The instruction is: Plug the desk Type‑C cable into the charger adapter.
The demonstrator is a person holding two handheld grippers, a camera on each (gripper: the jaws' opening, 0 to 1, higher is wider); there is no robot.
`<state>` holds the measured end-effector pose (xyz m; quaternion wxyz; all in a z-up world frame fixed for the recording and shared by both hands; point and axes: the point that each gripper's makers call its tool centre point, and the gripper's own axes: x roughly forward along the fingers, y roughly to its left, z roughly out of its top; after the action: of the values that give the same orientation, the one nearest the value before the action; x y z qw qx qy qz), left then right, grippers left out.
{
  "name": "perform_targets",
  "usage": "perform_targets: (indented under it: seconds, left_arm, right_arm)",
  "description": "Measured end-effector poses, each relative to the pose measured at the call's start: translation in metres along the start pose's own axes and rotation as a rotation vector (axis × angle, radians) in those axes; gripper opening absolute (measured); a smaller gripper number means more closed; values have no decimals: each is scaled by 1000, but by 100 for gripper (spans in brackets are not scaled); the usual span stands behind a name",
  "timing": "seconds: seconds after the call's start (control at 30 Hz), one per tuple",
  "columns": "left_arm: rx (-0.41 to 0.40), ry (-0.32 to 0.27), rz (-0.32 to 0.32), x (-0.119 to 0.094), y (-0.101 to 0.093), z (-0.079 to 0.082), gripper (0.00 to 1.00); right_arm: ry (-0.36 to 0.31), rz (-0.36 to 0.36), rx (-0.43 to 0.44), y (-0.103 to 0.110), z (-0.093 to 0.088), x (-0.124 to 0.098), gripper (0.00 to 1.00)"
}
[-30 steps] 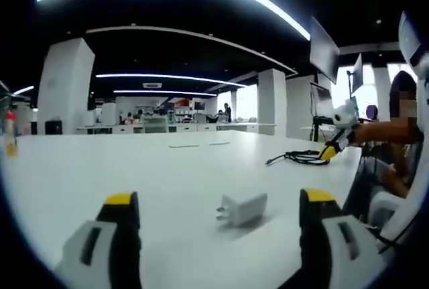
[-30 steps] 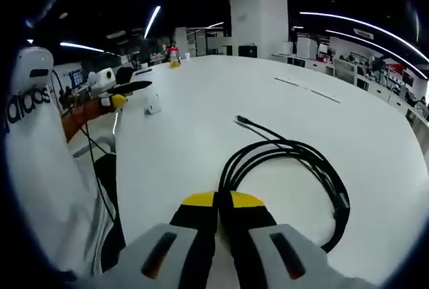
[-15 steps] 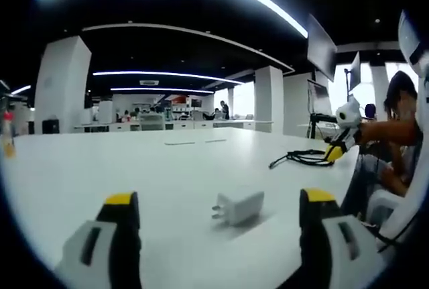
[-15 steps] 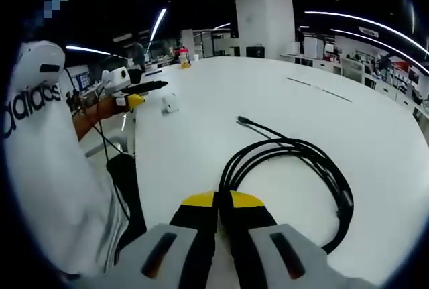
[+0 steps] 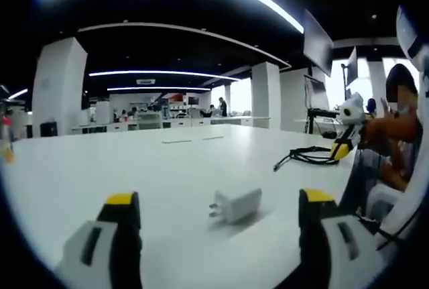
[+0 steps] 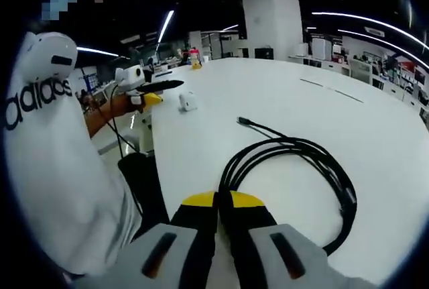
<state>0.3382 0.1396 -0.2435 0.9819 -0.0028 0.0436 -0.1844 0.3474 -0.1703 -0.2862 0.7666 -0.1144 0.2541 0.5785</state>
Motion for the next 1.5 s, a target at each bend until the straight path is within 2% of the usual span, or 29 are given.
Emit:
perform_targets:
  seconds: [0.2,0.8,1.37,1.5]
  left_arm:
    - [2,-8,-8,1,-4,1,97]
    - [14,16,-14,0,-6,-5,96]
    - [45,17,-33,0,-12,-5,95]
    - [34,17,-41,1,-13,-5,95]
  right_arm:
    - [-8,29,-11,10,-2,0,4]
    - [-17,123,-51,45,-3,1,4]
    - [-49,145,-32,61,-2,3,5]
    - [-39,142,-58,63,-4,4,5]
